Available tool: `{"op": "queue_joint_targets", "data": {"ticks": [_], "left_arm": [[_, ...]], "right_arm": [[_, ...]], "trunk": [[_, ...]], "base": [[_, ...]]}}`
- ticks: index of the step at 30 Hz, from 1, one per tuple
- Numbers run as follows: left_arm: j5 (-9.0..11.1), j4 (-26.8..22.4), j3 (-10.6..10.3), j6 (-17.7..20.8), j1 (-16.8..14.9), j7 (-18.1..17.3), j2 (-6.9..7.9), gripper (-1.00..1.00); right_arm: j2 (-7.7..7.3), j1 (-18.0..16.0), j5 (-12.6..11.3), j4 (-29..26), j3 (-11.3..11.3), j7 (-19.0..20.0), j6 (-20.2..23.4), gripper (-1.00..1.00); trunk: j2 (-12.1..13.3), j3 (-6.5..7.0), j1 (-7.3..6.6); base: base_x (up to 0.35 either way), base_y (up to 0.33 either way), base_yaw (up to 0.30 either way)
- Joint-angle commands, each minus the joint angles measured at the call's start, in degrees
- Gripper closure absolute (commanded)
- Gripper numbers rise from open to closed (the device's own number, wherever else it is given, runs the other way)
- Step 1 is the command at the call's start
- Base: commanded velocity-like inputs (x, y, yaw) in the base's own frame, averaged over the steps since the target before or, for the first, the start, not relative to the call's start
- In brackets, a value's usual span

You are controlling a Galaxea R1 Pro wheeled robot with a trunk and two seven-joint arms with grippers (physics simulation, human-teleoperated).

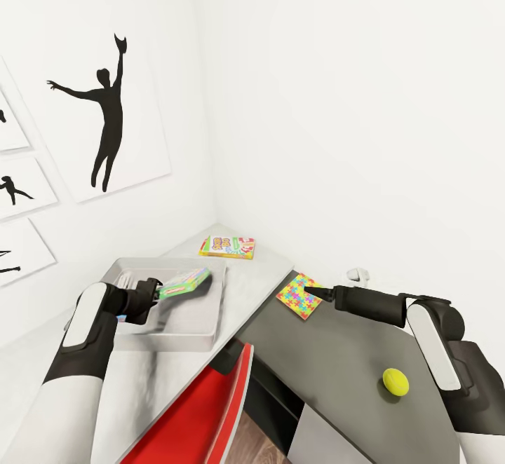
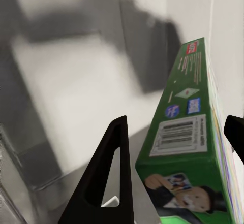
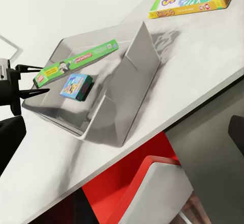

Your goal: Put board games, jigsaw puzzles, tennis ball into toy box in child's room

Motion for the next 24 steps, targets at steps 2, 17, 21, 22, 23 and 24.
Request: {"op": "queue_joint_targets", "data": {"ticks": [2, 17, 21, 22, 23, 24], "left_arm": [[0.1, -0.1, 0.1, 0.4, -0.1, 0.4, 0.00, 1.00], [-3.4, -0.1, 0.0, 1.1, -0.5, 0.7, -0.05, 1.00], [-3.8, -0.1, -0.1, 1.3, -0.6, 0.7, -0.06, 1.00], [-3.9, 0.0, -0.1, 1.3, -0.7, 0.8, -0.06, 1.00], [-3.9, 0.0, -0.1, 1.3, -0.7, 0.8, -0.06, 1.00], [-4.0, 0.0, -0.1, 1.3, -0.7, 0.8, -0.06, 1.00]], "right_arm": [[0.01, -0.1, 0.4, 0.0, -0.1, 0.5, 0.2, -1.00], [0.01, -0.1, 0.4, 0.0, -0.1, 0.5, 0.2, -1.00], [0.01, -0.1, 0.4, 0.0, -0.1, 0.5, 0.2, -1.00], [0.01, -0.1, 0.4, 0.0, -0.1, 0.5, 0.2, -1.00], [0.01, -0.1, 0.4, 0.0, -0.1, 0.5, 0.2, -1.00], [0.01, -0.1, 0.4, 0.0, -0.1, 0.5, 0.2, -1.00]], "trunk": [[-0.1, -0.12, 0.04], [-0.1, -0.12, 0.04], [-0.1, -0.12, 0.04], [-0.1, -0.12, 0.04], [-0.1, -0.12, 0.04], [-0.1, -0.12, 0.04]], "base": [[0.000, 0.000, 0.000], [0.000, 0.000, 0.000], [0.000, 0.000, 0.000], [0.000, 0.000, 0.000], [0.000, 0.000, 0.000], [0.000, 0.000, 0.000]]}}
